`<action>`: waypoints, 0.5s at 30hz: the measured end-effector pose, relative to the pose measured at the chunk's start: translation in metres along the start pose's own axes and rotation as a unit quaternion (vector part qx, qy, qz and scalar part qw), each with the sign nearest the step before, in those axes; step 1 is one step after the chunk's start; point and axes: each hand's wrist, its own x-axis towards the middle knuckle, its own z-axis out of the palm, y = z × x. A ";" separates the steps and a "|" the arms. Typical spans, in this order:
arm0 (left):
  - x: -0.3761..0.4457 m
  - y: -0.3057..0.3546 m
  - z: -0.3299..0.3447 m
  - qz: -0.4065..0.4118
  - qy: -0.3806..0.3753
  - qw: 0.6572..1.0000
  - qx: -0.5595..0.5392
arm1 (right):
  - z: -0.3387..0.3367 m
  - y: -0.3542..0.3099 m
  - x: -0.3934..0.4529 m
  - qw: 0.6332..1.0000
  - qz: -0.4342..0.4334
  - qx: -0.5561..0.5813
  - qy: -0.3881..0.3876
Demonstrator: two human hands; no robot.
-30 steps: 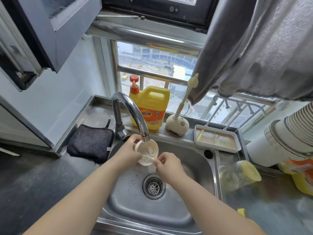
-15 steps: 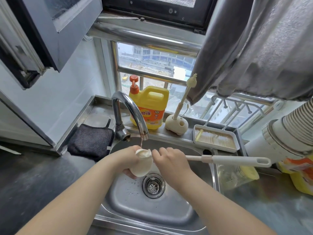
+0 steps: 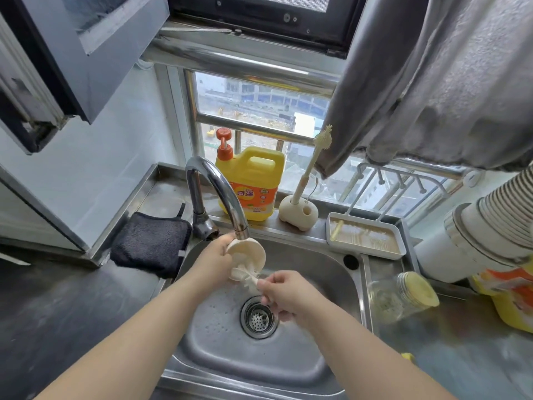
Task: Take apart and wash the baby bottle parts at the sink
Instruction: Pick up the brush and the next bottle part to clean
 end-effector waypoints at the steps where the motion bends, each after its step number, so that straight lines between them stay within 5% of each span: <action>1: 0.001 0.000 -0.001 -0.001 -0.004 1.000 0.010 | -0.003 -0.003 0.001 0.992 -0.037 -0.108 0.048; 2: 0.002 0.000 -0.002 -0.003 -0.007 1.000 0.027 | -0.006 -0.006 0.000 0.960 -0.090 -0.240 0.108; 4: 0.004 0.004 -0.004 -0.002 -0.001 0.995 0.098 | -0.007 -0.014 -0.002 0.822 -0.221 -0.484 0.201; 6: 0.008 0.010 -0.006 0.014 0.007 0.977 0.213 | -0.007 -0.017 -0.005 0.708 -0.301 -0.585 0.257; 7: 0.010 0.012 -0.006 0.019 0.009 0.968 0.248 | -0.006 -0.017 -0.005 0.720 -0.298 -0.573 0.252; 9: 0.012 0.014 -0.005 0.023 0.015 0.968 0.250 | -0.004 -0.016 -0.005 0.827 -0.228 -0.471 0.206; 12: 0.005 0.012 -0.001 -0.003 0.032 0.997 0.074 | 0.001 -0.005 0.006 0.960 -0.096 -0.240 0.104; 15: -0.002 0.011 0.008 -0.066 0.011 0.992 -0.103 | 0.012 0.003 0.012 1.000 -0.012 -0.009 -0.003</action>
